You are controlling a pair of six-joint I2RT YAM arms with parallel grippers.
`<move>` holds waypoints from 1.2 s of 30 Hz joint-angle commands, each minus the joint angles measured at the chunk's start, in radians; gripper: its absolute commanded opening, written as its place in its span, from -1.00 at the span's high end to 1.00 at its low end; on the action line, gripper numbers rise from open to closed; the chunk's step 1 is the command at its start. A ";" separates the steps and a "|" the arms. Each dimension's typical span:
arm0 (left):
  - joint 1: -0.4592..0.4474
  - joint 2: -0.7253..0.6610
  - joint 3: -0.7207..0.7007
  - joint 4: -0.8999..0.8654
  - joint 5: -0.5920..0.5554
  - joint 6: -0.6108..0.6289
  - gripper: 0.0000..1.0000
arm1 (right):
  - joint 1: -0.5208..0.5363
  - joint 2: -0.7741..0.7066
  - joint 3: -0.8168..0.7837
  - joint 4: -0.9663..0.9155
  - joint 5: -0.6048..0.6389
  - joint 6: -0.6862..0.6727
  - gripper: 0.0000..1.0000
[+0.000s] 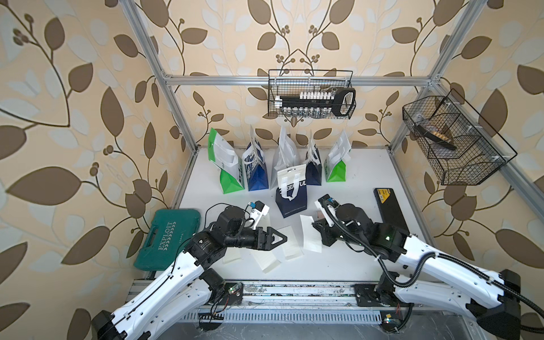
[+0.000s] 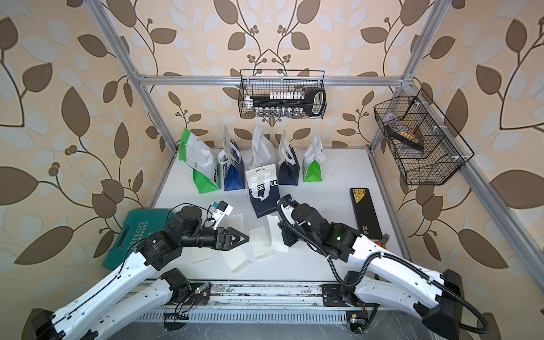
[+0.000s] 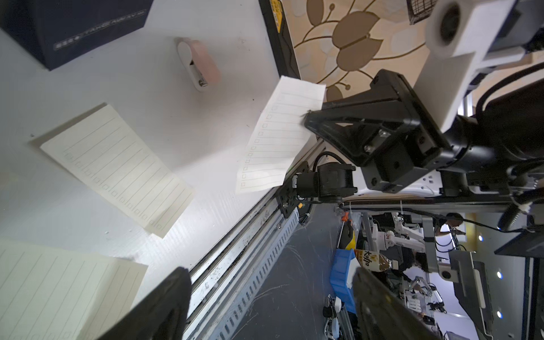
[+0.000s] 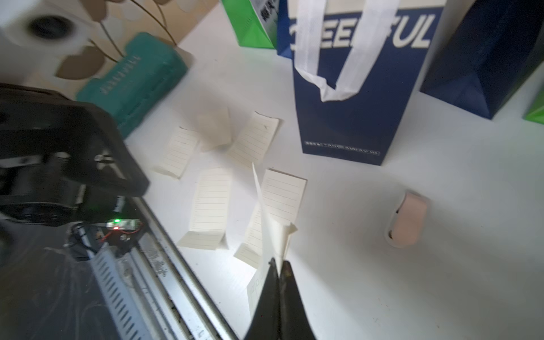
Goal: Staple the receipts to the bags
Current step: Pick up the receipt from the center of the board.
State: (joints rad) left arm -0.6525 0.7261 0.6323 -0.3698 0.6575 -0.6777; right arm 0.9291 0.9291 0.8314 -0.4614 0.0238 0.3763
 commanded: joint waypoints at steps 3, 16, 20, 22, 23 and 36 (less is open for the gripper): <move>-0.052 0.015 0.002 0.285 0.018 -0.018 -0.56 | 0.001 -0.069 -0.008 0.038 -0.236 -0.016 1.00; -0.065 0.068 0.016 0.416 0.053 -0.018 0.05 | 0.003 -0.092 -0.019 0.072 -0.384 0.010 1.00; -0.084 0.082 0.036 0.396 0.051 0.007 0.24 | 0.004 -0.074 -0.023 0.096 -0.391 0.016 1.00; -0.092 0.085 0.038 0.397 0.055 0.012 0.37 | 0.002 -0.066 -0.018 0.095 -0.385 0.015 1.00; -0.097 0.085 0.037 0.399 0.056 0.013 0.42 | 0.003 -0.064 -0.016 0.093 -0.380 0.013 1.00; -0.122 0.058 0.031 0.405 0.033 0.018 1.00 | 0.002 -0.053 -0.016 0.103 -0.362 0.023 0.84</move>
State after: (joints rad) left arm -0.7670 0.8028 0.6346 0.0097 0.6983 -0.6800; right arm 0.9295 0.8791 0.8272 -0.3740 -0.3408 0.3931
